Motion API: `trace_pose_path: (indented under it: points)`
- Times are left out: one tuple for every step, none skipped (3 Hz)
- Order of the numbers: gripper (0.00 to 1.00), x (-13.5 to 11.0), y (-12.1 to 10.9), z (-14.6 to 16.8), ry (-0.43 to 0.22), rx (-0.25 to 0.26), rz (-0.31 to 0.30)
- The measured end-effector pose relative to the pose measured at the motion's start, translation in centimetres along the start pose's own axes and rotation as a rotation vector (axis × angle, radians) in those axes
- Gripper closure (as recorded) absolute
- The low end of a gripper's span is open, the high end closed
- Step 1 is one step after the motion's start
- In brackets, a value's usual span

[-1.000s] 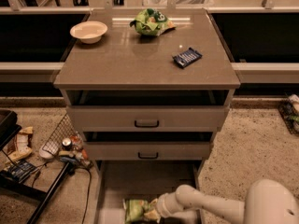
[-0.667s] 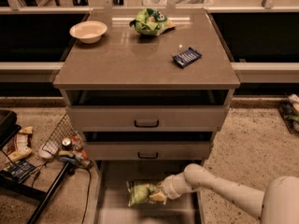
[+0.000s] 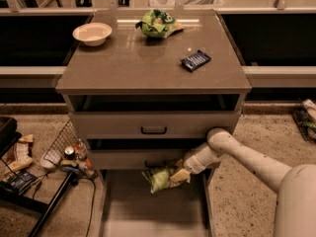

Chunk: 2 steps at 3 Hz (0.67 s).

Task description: Pick green jalapeno chip bag from bottom drawer and place on counter

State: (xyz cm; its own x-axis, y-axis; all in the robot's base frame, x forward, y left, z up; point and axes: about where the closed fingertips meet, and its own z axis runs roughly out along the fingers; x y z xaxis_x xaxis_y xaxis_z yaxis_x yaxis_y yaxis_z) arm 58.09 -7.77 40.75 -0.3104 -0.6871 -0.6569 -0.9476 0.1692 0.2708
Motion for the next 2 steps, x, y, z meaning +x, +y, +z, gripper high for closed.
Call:
trace_pose_path:
  points:
    - [1.0, -1.7, 1.7, -5.2, 0.083, -0.081, -0.061]
    - [1.0, -1.7, 5.0, -10.3, 0.146, -0.167, -0.091]
